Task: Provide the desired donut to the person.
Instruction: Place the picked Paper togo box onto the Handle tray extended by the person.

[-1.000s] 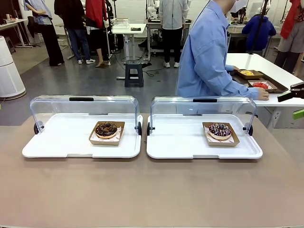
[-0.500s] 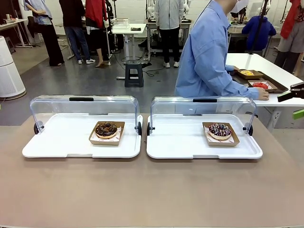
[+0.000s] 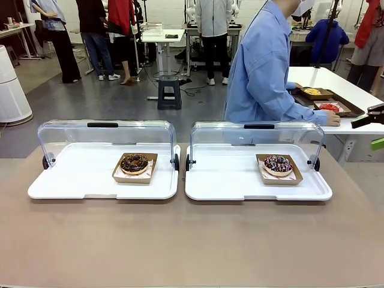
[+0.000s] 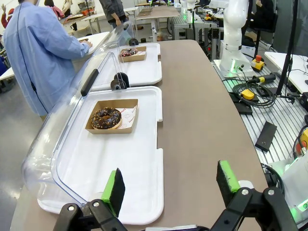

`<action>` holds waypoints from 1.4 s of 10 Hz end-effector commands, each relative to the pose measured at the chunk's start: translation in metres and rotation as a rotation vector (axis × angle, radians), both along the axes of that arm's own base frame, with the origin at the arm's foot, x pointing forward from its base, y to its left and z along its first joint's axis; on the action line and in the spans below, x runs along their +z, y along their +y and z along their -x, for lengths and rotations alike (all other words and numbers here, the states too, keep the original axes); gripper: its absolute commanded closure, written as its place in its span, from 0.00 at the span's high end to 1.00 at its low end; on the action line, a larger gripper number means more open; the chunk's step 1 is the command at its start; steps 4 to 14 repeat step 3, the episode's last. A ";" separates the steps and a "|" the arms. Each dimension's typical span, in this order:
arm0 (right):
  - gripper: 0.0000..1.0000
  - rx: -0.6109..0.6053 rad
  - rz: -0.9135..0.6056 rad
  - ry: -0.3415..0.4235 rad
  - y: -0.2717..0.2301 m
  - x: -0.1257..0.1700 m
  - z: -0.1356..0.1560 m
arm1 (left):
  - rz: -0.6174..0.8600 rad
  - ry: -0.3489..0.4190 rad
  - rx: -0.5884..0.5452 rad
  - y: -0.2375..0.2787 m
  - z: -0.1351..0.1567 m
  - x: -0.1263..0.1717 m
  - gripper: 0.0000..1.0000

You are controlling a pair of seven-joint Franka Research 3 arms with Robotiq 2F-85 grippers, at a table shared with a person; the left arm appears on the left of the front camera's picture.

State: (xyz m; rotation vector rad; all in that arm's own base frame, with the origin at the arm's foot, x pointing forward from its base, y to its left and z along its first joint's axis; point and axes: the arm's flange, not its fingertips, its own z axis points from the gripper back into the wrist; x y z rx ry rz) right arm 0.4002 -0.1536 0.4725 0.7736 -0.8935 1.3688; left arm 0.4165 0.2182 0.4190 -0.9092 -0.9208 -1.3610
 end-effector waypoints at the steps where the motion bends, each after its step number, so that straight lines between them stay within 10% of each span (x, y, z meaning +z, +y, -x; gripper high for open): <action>1: 1.00 0.009 0.003 -0.001 0.000 0.000 0.002 | 0.006 0.008 0.001 0.001 0.001 0.002 1.00; 14: 1.00 0.009 0.003 -0.001 0.000 0.000 0.002 | 0.006 0.008 0.001 0.001 0.001 0.002 1.00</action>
